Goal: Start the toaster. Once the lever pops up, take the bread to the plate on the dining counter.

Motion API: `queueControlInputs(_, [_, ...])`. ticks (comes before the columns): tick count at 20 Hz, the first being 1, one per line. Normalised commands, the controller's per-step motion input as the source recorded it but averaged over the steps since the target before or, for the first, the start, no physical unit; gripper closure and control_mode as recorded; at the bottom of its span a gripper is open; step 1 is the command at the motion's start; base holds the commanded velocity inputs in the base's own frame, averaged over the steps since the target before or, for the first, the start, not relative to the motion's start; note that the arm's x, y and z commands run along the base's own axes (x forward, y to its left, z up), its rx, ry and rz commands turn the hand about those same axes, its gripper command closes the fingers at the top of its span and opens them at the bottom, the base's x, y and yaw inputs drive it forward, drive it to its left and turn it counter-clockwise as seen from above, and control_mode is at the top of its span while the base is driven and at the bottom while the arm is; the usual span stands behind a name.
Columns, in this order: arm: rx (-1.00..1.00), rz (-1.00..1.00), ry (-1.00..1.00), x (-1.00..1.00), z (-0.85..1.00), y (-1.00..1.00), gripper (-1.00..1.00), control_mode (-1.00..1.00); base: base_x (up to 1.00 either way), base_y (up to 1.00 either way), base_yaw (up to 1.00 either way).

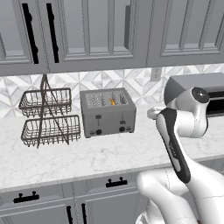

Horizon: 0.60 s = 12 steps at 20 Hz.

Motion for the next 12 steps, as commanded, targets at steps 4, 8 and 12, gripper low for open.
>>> queueControlInputs(4, [0.00, 0.00, 0.00, 0.00, 0.00, 0.00, -1.00, -1.00, 0.00, 0.00, 0.00])
queueControlInputs(8, [0.00, 0.00, 0.00, 0.00, 0.00, 0.00, -1.00, -1.00, 0.00, 0.00, 0.00])
queueControlInputs(12, [0.00, 0.00, 0.00, 0.00, 0.00, 0.00, -1.00, -1.00, 0.00, 0.00, 0.00])
